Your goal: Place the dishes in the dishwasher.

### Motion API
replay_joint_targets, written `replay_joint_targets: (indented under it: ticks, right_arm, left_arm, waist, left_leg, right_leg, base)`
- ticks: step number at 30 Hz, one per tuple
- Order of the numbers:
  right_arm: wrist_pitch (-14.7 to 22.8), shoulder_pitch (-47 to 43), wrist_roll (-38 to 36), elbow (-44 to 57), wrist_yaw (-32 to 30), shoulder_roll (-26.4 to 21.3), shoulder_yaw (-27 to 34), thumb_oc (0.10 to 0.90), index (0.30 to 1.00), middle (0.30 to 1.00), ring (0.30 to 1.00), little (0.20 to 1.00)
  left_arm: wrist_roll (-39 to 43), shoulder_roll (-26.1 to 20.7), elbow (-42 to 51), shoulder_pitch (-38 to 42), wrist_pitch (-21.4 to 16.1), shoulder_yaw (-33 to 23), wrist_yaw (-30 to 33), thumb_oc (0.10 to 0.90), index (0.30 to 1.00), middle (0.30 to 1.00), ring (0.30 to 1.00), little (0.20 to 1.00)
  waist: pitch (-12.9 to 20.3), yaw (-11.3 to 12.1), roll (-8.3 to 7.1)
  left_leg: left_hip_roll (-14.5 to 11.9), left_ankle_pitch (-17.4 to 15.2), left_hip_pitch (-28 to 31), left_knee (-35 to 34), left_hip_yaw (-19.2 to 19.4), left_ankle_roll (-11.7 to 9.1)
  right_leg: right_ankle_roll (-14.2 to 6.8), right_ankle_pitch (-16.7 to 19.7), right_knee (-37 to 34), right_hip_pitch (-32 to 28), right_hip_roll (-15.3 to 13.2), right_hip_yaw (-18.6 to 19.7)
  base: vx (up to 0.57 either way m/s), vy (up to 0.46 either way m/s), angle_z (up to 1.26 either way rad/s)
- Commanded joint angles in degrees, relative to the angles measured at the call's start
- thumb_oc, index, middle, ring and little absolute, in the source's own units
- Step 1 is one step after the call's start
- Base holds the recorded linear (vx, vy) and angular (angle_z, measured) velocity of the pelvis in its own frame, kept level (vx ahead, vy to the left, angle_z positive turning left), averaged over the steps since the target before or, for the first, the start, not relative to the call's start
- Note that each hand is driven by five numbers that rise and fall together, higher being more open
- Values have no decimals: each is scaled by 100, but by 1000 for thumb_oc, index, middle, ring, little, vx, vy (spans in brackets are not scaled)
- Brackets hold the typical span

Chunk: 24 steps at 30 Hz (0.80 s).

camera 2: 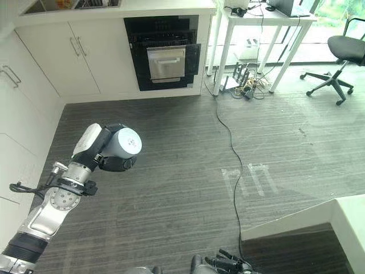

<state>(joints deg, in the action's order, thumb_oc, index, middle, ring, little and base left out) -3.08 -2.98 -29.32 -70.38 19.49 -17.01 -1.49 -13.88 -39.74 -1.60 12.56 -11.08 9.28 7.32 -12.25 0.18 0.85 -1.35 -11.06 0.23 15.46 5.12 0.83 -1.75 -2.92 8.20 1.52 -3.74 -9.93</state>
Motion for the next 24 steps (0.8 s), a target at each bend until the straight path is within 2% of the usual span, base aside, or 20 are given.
replay_joint_targets:
  ticks: [1, 3, 6, 7, 9, 10, 11, 12, 13, 14, 15, 16, 18, 20, 21, 22, 24]
  right_arm:
    - [-4, 296, 240, -222, 189, -108, -55, 800, 900, 900, 900, 900]
    - [20, 272, 284, -247, 257, -132, -97, 800, 900, 900, 900, 900]
    - [59, 214, 391, -250, 335, -191, -180, 800, 900, 900, 900, 900]
    - [101, 170, 350, -271, 362, -215, -235, 800, 900, 900, 900, 900]
    - [107, 141, 263, -269, 359, -238, -283, 800, 900, 900, 900, 900]
    - [85, 145, 250, -283, 355, -252, -264, 800, 900, 900, 900, 900]
    - [60, 136, 273, -298, 367, -263, -239, 800, 900, 900, 900, 900]
    - [51, 130, 314, -311, 370, -269, -227, 800, 900, 900, 900, 900]
    - [36, 121, 400, -331, 362, -265, -213, 800, 900, 900, 900, 900]
    - [9, 116, 437, -329, 323, -246, -208, 800, 900, 900, 900, 900]
    - [-23, 118, 438, -317, 291, -245, -204, 800, 900, 900, 900, 900]
    - [-64, 135, 382, -318, 233, -253, -238, 800, 900, 900, 900, 900]
    - [-107, 230, 398, -300, 233, -322, -217, 800, 900, 900, 900, 900]
    - [-163, 267, 417, -269, 188, -364, -153, 800, 900, 900, 900, 900]
    - [-177, 294, 337, -278, 124, -398, -94, 800, 900, 900, 900, 900]
    - [-204, 314, 321, -282, 94, -404, -5, 800, 900, 900, 900, 900]
    - [-215, 364, 235, -280, 54, -379, 90, 800, 900, 900, 900, 900]
  left_arm:
    - [209, -293, 542, 580, -249, -409, 443, 400, 300, 300, 300, 300]
    - [260, -333, 593, 571, -228, -434, 429, 400, 300, 300, 300, 300]
    - [295, -390, 642, 562, -237, -496, 389, 400, 300, 300, 300, 300]
    - [319, -410, 636, 551, -306, -539, 358, 400, 300, 300, 300, 300]
    - [355, -408, 673, 527, -363, -627, 272, 400, 300, 300, 300, 300]
    - [390, -409, 640, 568, -386, -649, 224, 400, 300, 300, 300, 300]
    - [405, -407, 604, 599, -404, -658, 204, 400, 300, 300, 300, 300]
    - [420, -410, 579, 607, -415, -669, 207, 400, 300, 300, 300, 300]
    - [431, -417, 544, 589, -437, -699, 237, 400, 300, 300, 300, 300]
    - [361, -374, 541, 578, -437, -688, 276, 400, 300, 300, 300, 300]
    - [326, -339, 534, 571, -441, -673, 301, 400, 300, 300, 300, 300]
    - [280, -276, 503, 568, -440, -624, 357, 400, 300, 300, 300, 300]
    - [239, -179, 309, 588, -570, -615, 364, 400, 300, 300, 300, 300]
    - [250, -153, 202, 622, -674, -661, 295, 400, 300, 300, 300, 300]
    - [265, -166, 200, 653, -651, -649, 236, 400, 300, 300, 300, 300]
    - [285, -189, 217, 684, -596, -613, 168, 400, 300, 300, 300, 300]
    - [269, -191, 178, 741, -669, -555, 58, 400, 300, 300, 300, 300]
  waist:
    - [464, -71, 98]
    - [447, -70, 91]
    - [371, -69, -44]
    - [294, -11, -171]
    - [168, 28, -183]
    - [134, 20, -133]
    - [114, 21, -80]
    - [102, 27, -38]
    - [82, 48, 26]
    - [40, 51, 155]
    - [39, 55, 208]
    - [15, 93, 289]
    - [17, 61, 285]
    - [61, -2, 291]
    - [108, -34, 298]
    - [120, -37, 259]
    - [198, -16, 264]
  left_leg:
    - [-234, -292, -498, 172, -114, -283]
    - [-240, -251, -423, 172, -146, -307]
    - [-152, -83, -240, 172, -29, -270]
    - [-89, 186, -280, 316, -42, -234]
    - [-39, 385, -789, 1170, -103, -207]
    - [-3, 479, -981, 1257, -62, -221]
    - [75, 538, -1016, 1057, -33, -233]
    - [148, 604, -992, 787, -22, -250]
    - [247, 805, -932, 177, -17, -297]
    - [141, 798, -1285, 172, -40, -353]
    - [85, 832, -1481, 172, -62, -385]
    - [-58, 1025, -1946, 172, -173, -470]
    - [-295, 1193, -2173, 172, -105, -520]
    - [-427, 1105, -2068, 172, 131, -486]
    - [-432, 1040, -2019, 172, 205, -467]
    - [-303, 980, -1965, 172, 151, -441]
    - [-180, 891, -1946, 172, 99, -363]
  right_leg:
    - [-476, -1108, 899, 150, -169, 93]
    - [-413, -1142, 899, 98, -95, 149]
    - [-316, -1113, 899, 21, -83, 346]
    - [-255, -1095, 899, -39, -100, 508]
    - [-154, -1087, 899, -128, 10, 622]
    - [-119, -1111, 899, -172, 89, 611]
    - [-118, -1142, 899, -202, 152, 609]
    - [-128, -1174, 899, -231, 201, 618]
    - [-147, -1247, 899, -303, 291, 661]
    - [-143, -1325, 899, -402, 453, 669]
    - [-134, -1352, 899, -431, 517, 669]
    - [-104, -1409, 899, -534, 634, 717]
    - [-95, -1460, 899, -613, 590, 705]
    - [-131, -1513, 899, -663, 490, 612]
    - [-155, -1575, 899, -751, 429, 594]
    - [-171, -1661, 899, -909, 367, 642]
    - [-175, -1761, 899, -1098, 402, 709]
  base:
    - [46, -260, 11]
    - [56, -234, 4]
    - [52, -230, -1]
    - [33, -230, -12]
    - [38, -163, -4]
    - [85, -32, 11]
    - [124, 39, 14]
    - [224, 104, 15]
    - [284, 156, 7]
    - [304, 164, 4]
    - [364, 208, -1]
    - [425, 228, 1]
    - [480, 277, -22]
    - [401, 283, -64]
    - [469, 317, -31]
    - [431, 280, -14]
    - [429, 234, -16]
